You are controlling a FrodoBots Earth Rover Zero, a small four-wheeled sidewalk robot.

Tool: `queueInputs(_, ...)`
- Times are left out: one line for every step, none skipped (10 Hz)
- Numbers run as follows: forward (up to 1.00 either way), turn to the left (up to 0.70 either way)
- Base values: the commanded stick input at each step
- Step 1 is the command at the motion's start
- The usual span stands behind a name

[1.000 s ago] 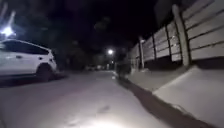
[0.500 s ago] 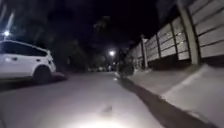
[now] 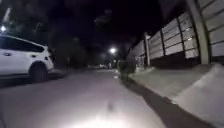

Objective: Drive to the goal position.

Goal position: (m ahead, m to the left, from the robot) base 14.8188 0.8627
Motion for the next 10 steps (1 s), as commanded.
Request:
queueInputs(0.70, -0.31)
queueInputs(0.70, -0.20)
queueInputs(0.70, 0.00)
queueInputs(0.70, 0.00)
queueInputs(0.70, 0.00)
queueInputs(0.70, 0.00)
queueInputs(0.70, 0.00)
queueInputs(0.70, 0.00)
queueInputs(0.70, 0.00)
queueInputs(0.70, 0.00)
